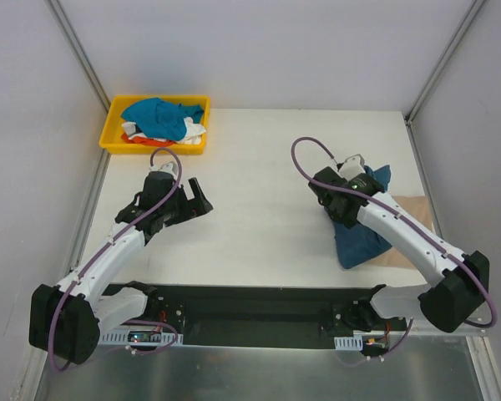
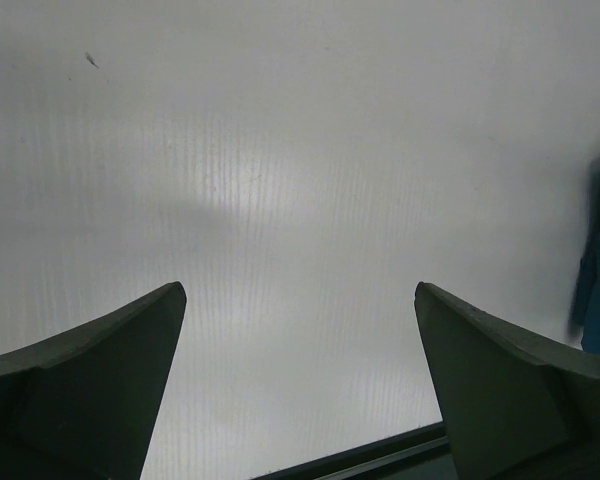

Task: Fold and stack the t-shirts
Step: Neatly place the folded tshirt to the corner

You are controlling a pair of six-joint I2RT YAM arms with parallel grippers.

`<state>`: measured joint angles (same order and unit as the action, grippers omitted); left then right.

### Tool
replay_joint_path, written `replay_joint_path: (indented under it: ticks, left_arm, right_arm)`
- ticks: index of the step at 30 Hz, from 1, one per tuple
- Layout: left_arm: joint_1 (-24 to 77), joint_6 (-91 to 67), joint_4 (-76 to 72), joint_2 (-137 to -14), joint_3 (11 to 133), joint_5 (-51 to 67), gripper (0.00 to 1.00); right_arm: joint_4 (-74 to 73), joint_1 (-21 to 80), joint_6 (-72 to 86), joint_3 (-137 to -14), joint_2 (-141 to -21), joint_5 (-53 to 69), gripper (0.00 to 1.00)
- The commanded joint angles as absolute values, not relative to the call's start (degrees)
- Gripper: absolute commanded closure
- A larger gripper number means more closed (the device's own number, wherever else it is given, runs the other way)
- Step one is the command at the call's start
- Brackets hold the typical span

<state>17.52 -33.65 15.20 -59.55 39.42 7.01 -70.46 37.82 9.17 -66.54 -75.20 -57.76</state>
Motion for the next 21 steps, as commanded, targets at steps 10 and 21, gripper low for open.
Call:
replay_joint_path:
  ticks: [10, 21]
  left_arm:
    - [16.79, -33.49, 14.06, -57.83, 39.37, 7.3, 0.01]
    - [16.79, -33.4, 14.06, -57.92, 39.29, 7.12, 0.01]
  right_arm:
    - [-71.01, 34.63, 2.73, -76.37, -69.52, -56.43, 0.99]
    - [-66.98, 26.82, 0.44, -71.73, -68.56, -52.65, 0.99]
